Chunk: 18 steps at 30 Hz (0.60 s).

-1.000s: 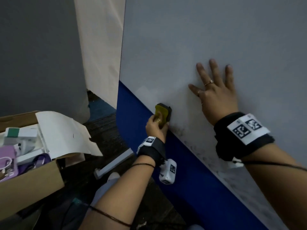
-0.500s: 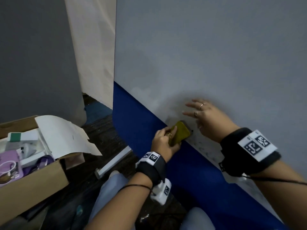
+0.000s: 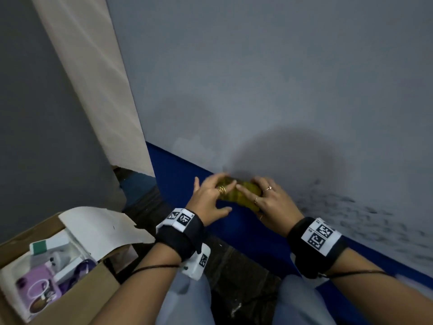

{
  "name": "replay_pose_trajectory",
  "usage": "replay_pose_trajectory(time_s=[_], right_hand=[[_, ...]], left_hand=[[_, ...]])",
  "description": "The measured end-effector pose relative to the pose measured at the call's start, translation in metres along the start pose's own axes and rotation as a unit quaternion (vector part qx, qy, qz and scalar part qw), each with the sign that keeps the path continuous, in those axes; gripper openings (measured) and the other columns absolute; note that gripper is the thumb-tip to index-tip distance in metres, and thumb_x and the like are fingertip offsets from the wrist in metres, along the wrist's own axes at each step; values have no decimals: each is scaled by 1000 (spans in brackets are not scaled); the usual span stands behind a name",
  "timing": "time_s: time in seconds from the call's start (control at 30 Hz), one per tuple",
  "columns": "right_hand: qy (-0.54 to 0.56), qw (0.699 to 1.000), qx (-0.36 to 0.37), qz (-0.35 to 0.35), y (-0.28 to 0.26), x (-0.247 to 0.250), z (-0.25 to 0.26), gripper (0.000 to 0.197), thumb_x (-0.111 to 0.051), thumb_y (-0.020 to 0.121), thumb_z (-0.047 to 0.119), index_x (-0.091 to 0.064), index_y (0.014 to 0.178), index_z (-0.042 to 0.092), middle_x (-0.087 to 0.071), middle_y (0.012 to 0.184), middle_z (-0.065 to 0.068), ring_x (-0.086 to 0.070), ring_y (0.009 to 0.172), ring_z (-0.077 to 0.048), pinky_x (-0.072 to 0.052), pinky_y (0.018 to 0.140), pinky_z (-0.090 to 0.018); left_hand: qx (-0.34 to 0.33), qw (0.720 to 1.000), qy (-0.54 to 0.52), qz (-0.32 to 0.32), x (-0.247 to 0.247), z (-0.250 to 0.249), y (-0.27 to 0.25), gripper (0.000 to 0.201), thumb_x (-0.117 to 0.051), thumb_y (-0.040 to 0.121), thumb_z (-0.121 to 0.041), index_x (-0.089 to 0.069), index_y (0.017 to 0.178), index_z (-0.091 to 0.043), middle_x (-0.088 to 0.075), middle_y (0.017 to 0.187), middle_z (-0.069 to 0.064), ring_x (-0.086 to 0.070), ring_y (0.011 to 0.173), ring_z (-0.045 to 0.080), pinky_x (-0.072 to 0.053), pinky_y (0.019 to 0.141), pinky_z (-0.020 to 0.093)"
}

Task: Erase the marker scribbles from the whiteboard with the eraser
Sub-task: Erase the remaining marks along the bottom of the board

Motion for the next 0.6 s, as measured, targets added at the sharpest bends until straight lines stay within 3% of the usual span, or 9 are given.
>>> replay_pose_trajectory(time_s=[0.1, 0.2, 0.27, 0.33, 0.4, 0.5, 0.57, 0.6], right_hand=[[-127, 983, -36, -131, 12, 25, -8, 68, -39, 69, -1, -42, 134, 20, -37, 130, -11, -40, 107, -32, -43, 71, -38], [-213, 961, -69, -164, 21, 28, -23, 66, -30, 72, -2, -42, 135, 18, -34, 139, -1, -37, 109, -31, -30, 73, -35], [-220, 959, -75, -163, 23, 9, -34, 57, -28, 82, -3, -51, 131, 17, -37, 135, 0, -38, 107, -31, -30, 77, -37], [-239, 963, -33, -118, 20, -25, -37, 45, -34, 90, 0, -64, 121, 14, -39, 133, -3, -41, 106, -32, -33, 82, -39], [-272, 961, 32, -41, 10, -61, -32, 39, -39, 90, 2, -69, 113, 12, -44, 132, -5, -43, 107, -34, -34, 91, -43], [-311, 946, 85, 41, -4, -81, -32, 35, -47, 88, 4, -68, 116, 12, -51, 133, -3, -42, 108, -36, -31, 96, -50], [-322, 942, 91, 13, -1, -65, -36, 36, -45, 90, 3, -66, 119, 12, -47, 136, -4, -42, 110, -35, -31, 97, -48], [-313, 946, 73, -33, 2, -48, -38, 37, -43, 92, 2, -65, 119, 12, -45, 136, -5, -43, 109, -35, -33, 94, -45]], left_hand=[[23, 998, 19, -63, 36, 5, 22, 81, -56, 88, -13, -3, 145, -34, 7, 158, -1, 2, 145, 23, 2, 109, 63], [-7, 992, 55, -114, 75, -17, 59, 71, -43, 95, -11, 1, 146, -32, 12, 158, 1, 9, 144, 29, -3, 110, 65], [-37, 990, 81, -113, 89, -35, 85, 71, -41, 95, -7, -1, 144, -37, 13, 158, -1, 12, 144, 28, -1, 109, 64], [-45, 984, 155, -70, 84, -47, 106, 88, -43, 87, 6, 0, 142, -47, 20, 156, -5, 17, 143, 25, 2, 108, 65], [-34, 978, 201, -46, 74, -45, 112, 100, -45, 79, 13, 0, 143, -49, 26, 154, -7, 22, 142, 24, 1, 108, 67], [-43, 974, 211, -67, 67, -40, 116, 103, -48, 75, 14, -2, 144, -48, 25, 154, -5, 23, 142, 25, 1, 107, 68], [-45, 973, 214, -75, 68, -39, 118, 103, -49, 74, 14, -3, 144, -47, 24, 154, -4, 23, 142, 26, 2, 107, 68], [-46, 974, 207, -76, 67, -39, 119, 103, -49, 74, 13, -5, 145, -47, 23, 155, -4, 23, 142, 26, 3, 106, 69]])
Point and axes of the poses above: each hand's wrist, its own y-axis towards the middle knuckle, its own x-axis out of the back of the hand, z = x × y, the point moved 6 cm from there along y, towards the middle knuckle
